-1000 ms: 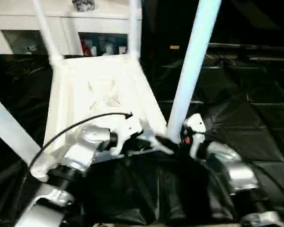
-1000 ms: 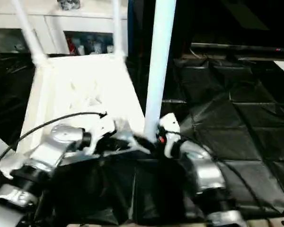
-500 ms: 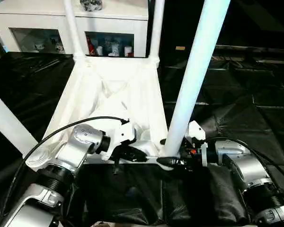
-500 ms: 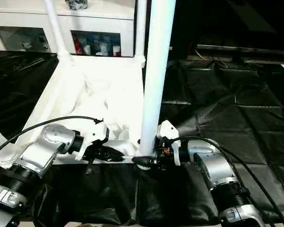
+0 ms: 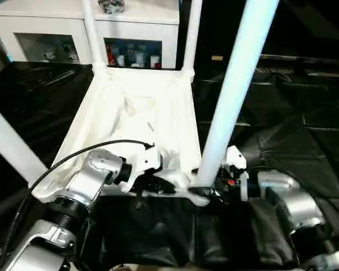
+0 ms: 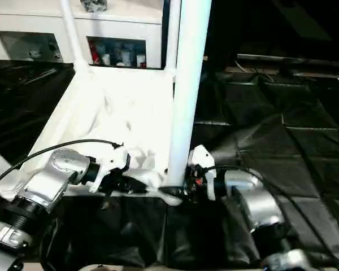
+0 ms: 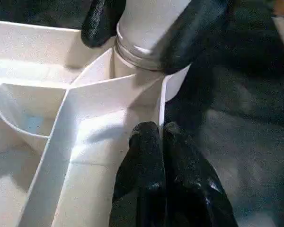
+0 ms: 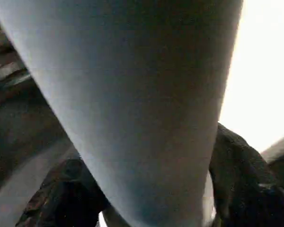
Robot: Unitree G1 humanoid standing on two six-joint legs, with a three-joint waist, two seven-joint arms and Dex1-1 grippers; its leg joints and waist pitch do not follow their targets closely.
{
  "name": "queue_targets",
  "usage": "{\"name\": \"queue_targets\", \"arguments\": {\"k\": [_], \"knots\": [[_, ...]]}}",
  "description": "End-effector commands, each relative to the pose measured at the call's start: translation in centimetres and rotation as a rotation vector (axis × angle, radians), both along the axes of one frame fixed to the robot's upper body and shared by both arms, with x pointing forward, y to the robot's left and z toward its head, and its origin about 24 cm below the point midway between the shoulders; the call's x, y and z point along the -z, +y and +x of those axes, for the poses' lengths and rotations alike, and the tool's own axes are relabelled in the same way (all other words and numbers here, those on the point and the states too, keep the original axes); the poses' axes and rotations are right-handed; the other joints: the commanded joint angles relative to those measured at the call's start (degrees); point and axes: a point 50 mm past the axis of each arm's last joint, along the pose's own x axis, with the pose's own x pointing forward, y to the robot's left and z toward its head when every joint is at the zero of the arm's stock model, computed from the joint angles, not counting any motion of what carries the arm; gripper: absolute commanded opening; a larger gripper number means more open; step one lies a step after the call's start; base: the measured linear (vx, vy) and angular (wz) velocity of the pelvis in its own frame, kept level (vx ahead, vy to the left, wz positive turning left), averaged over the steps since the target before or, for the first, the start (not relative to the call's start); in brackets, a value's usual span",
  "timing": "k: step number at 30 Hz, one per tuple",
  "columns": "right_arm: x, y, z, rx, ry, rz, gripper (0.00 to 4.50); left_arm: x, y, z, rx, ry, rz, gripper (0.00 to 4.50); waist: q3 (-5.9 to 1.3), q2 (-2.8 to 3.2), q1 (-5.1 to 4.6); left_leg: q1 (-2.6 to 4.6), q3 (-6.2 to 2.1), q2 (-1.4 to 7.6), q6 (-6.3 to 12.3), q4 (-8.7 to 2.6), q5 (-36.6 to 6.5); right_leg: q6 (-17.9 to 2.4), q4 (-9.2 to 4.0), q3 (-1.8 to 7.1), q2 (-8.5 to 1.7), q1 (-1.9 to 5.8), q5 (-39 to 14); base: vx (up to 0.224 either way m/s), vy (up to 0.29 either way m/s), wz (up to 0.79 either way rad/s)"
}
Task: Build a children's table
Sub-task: Rotate leg to tighten
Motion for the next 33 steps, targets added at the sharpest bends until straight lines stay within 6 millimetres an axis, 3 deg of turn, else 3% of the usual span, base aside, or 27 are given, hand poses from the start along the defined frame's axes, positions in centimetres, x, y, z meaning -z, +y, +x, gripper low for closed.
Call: {"name": "queue_targets", "arguments": {"k": [1, 3, 4, 9, 12, 14, 18, 22, 26, 30, 33], "knots": [[1.8, 2.3, 0.2, 0.115, 0.046, -0.039, 2.6, -0.7, -3.1, 0.7, -0.047, -0.051, -0.055, 0.0, -2.25, 0.37, -0.44, 0.96, -1.28, 2.09, -1.67, -4.76, -20.8, -10.5, -5.68, 1.9, -2.94, 1.24, -23.2, 0.0, 0.0, 0.0], [2.3, 3.1, 0.6, 0.238, 0.064, -0.036, 2.6, -0.7, -4.2, 1.0, -0.11, -0.059, -0.071, 0.0, -2.29, 0.26, -1.21, 0.98, -1.8, 1.9, -2.47, -4.87, -23.1, -7.7, -6.22, 1.66, -2.94, 1.2, -28.9, -0.026, 0.002, -0.03], [2.3, 3.1, 0.6, 0.238, 0.064, -0.036, 2.59, -0.7, -4.2, 1.0, -0.11, -0.059, -0.071, 0.0, -2.17, 0.36, -1.5, 1.11, -1.85, 1.91, -2.33, -4.88, -23.9, -7.2, -6.49, 1.69, -2.89, 0.86, -29.9, 0.0, 0.0, 0.0], [2.3, 5.4, 1.0, 0.354, 0.087, 0.001, 2.58, -1.1, -7.2, 0.6, -0.129, -0.065, -0.125, 0.0, -2.31, 0.6, -1.87, 0.85, -1.98, 1.84, -1.88, -5.01, -23.8, -6.5, -6.65, 1.63, -2.72, 0.88, -29.2, 0.0, 0.0, 0.0], [2.1, 5.5, 1.0, 0.333, 0.055, -0.006, 2.58, -1.1, -7.5, 0.3, -0.105, -0.064, -0.13, 0.0, -2.64, 0.67, -1.76, 0.64, -1.71, 1.95, -1.0, -5.11, -21.6, -7.9, -6.27, 1.75, -2.58, 1.19, -22.8, 0.0, 0.0, 0.0], [1.7, 5.2, 1.1, 0.311, 0.033, 0.013, 3.27, -1.0, -7.3, 0.0, -0.063, -0.069, -0.122, 0.0, -2.7, 0.71, -1.79, 0.51, -1.6, 1.96, -0.68, -5.16, -20.8, -8.9, -6.05, 1.72, -2.48, 1.4, -19.9, 0.0, 0.0, 0.0], [1.3, 4.5, 1.1, 0.26, 0.002, 0.0, 3.62, -1.0, -6.8, -0.2, -0.031, -0.069, -0.116, 0.0, -2.83, 0.6, -1.65, 0.41, -1.3, 1.95, 0.37, -4.91, -19.2, -10.1, -5.77, 1.85, -2.5, 1.63, -17.0, 0.0, 0.0, 0.0], [0.3, 2.9, 0.6, 0.067, -0.041, -0.018, 3.62, -0.9, -5.2, -0.8, 0.058, -0.05, -0.1, 0.0, -3.04, 0.38, -1.42, 0.05, -1.12, 1.97, 2.08, -4.62, -15.8, -11.0, -5.34, 1.82, -2.57, 2.15, -13.4, 0.0, 0.0, 0.0], [-0.2, 1.6, 0.0, -0.085, -0.046, -0.037, 3.62, -0.8, -3.9, -1.1, 0.107, -0.031, -0.075, 0.0, -3.37, 0.5, -1.16, 0.19, -0.89, 2.08, 4.49, -4.02, -10.2, -14.8, -4.14, 1.63, -2.36, 2.42, -3.0, 0.0, 0.0, 0.0], [-0.6, 0.4, -0.7, -0.222, -0.025, -0.053, 3.62, -0.9, -2.6, -1.2, 0.134, -0.02, -0.056, 0.0, -3.28, 0.48, -0.69, 0.44, -0.69, 2.22, 5.56, -3.94, -9.8, -16.1, -3.96, 1.56, -2.28, 2.41, -2.1, 0.0, 0.0, 0.0], [-0.7, -0.2, -0.9, -0.286, -0.004, -0.067, 3.62, -0.9, -1.8, -1.1, 0.14, -0.009, -0.045, 0.0, -3.05, 0.42, 0.01, 0.64, -0.59, 2.38, 4.52, -4.07, -11.7, -15.6, -4.22, 1.6, -2.44, 2.3, -6.1, 0.0, 0.0, 0.0]]}}
